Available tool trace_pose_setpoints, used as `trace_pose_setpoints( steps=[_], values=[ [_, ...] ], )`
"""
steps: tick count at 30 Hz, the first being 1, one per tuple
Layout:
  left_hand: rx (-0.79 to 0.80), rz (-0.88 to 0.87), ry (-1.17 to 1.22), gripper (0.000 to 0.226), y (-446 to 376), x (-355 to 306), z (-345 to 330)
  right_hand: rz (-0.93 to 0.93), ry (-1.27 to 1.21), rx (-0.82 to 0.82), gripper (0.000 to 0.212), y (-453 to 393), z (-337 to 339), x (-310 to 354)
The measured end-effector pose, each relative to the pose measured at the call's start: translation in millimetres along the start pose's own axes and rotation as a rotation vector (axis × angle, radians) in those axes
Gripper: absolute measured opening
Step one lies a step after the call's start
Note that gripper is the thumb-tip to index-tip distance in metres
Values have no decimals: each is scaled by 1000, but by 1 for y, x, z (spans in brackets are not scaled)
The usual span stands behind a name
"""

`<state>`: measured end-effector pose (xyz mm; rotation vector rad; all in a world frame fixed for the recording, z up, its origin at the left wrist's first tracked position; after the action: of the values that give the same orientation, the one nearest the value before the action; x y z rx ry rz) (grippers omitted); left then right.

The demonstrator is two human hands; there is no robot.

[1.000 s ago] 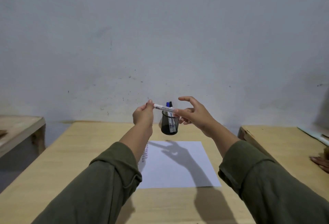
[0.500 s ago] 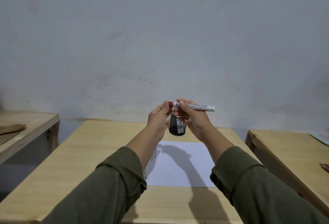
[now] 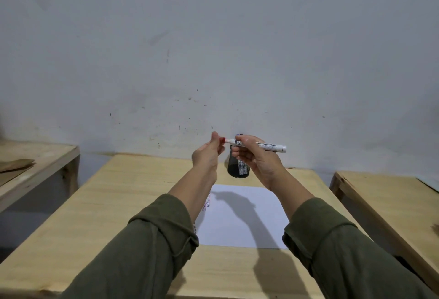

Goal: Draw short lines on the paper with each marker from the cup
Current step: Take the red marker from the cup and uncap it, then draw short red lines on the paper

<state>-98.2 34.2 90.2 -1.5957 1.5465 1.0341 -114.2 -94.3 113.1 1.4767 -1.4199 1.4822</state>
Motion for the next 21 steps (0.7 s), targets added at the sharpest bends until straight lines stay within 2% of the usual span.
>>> trace_pose_setpoints(
  steps=[2, 8, 12, 14, 17, 21],
  values=[
    [-88, -20, -45, 22, -7, -2, 24, -10, 0, -3, 15, 2, 6, -4],
    [-257, -140, -525, 18, -5, 3, 89, -112, 22, -49, 13, 10, 17, -38],
    [-270, -84, -682, 3, -5, 33, 120, -192, 88, -47, 13, 13, 10, -66],
    [-289, -72, -744, 8, -8, 50, 133, -213, 95, -40, 12, 15, 6, -78],
    [-284, -82, -994, 4, -11, 61, 139, -242, 109, -28, 13, 17, 4, -94],
    [-268, -80, -1165, 18, -12, 68, 145, -280, 103, -38, 12, 17, 5, -114]
  ],
)
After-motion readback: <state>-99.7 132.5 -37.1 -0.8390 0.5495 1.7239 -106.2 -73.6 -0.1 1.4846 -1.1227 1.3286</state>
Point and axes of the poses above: each hand's wrist, its own y-axis away from the middle knuckle, its own z-axis out of the back of the hand, x = y × z, the point moved 6 cm from there along -y, towards the middle knuckle, and after that the axes turned 6 degrees about x, right-handed, at the moved point
